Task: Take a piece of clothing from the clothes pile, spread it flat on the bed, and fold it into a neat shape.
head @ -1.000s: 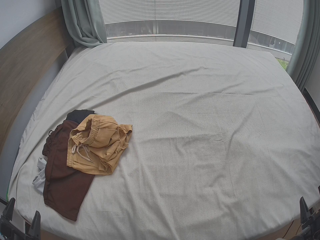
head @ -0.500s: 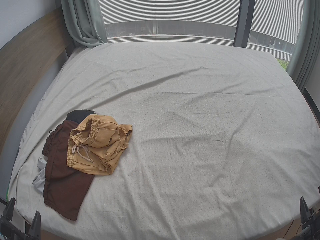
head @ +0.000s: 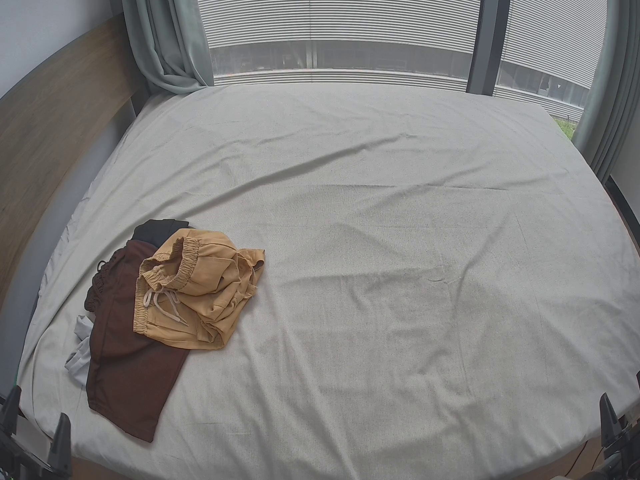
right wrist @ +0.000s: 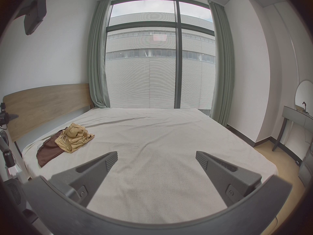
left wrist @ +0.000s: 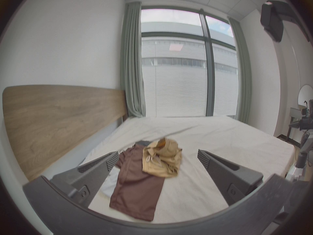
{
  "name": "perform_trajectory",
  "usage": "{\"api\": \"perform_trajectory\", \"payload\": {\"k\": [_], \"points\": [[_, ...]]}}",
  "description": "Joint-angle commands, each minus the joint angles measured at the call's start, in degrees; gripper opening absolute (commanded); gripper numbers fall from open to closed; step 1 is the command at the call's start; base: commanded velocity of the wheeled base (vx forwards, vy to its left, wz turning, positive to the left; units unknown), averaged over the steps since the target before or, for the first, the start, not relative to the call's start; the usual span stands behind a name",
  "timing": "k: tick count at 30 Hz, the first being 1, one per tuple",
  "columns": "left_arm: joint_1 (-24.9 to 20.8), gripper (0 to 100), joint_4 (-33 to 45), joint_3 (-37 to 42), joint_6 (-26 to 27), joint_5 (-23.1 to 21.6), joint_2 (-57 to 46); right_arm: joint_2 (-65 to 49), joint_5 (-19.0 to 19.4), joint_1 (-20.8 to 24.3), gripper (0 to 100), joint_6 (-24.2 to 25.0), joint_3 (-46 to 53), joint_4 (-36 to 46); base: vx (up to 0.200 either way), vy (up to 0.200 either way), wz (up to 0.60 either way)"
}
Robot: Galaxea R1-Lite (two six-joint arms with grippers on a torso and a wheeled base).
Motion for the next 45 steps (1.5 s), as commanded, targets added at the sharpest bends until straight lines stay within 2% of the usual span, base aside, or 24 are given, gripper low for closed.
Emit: {"api": "perform_trajectory", "payload": {"k": [1, 4, 11, 16, 22, 26, 31, 39, 45], "points": [[0.48, 100, -3.18, -4.79, -0.28, -1.22, 4.85, -0.66, -0.04, -0.01, 100, -0.04, 0.92, -0.01, 0.000, 0.000, 0.00], [-2.77, 100, -1.24, -4.00, -1.68, -2.45, 7.14, -0.75, -0.04, -0.01, 100, 0.14, 0.92, -0.01, 0.000, 0.000, 0.00], [-7.69, 100, 0.08, -7.87, -9.68, -4.47, 15.05, -0.75, -0.04, -0.01, 100, 0.14, 0.92, -0.01, 0.000, 0.000, 0.00], [-8.31, 100, -0.54, -11.91, -13.11, -4.74, 22.78, -0.75, -0.04, -0.01, 100, 0.14, 0.84, -0.01, 0.000, 0.000, 0.00], [-8.39, 100, -1.16, -14.99, -14.34, -5.00, 29.81, -0.75, -0.04, -0.01, 100, 0.14, 0.92, -0.01, 0.000, 0.000, 0.00], [-8.31, 100, -3.53, -15.42, -14.52, -6.14, 33.07, -0.75, -0.04, -0.01, 100, 0.14, 0.92, -0.01, 0.000, 0.000, 0.00], [-7.87, 100, -11.09, -16.48, -17.33, -7.02, 43.35, -0.75, -0.04, -0.01, 100, 0.14, 0.92, -0.01, 0.000, 0.000, 0.00], [-7.60, 100, -22.34, -17.36, -18.12, -7.37, 55.74, -0.75, -0.04, -0.01, 100, 0.23, 0.92, -0.01, 0.000, 0.000, 0.00], [-6.11, 100, -24.89, -18.68, -18.12, -9.92, 62.25, -0.75, -0.04, 0.08, 100, 0.23, 0.92, -0.01, 0.000, 0.000, 0.00]]}}
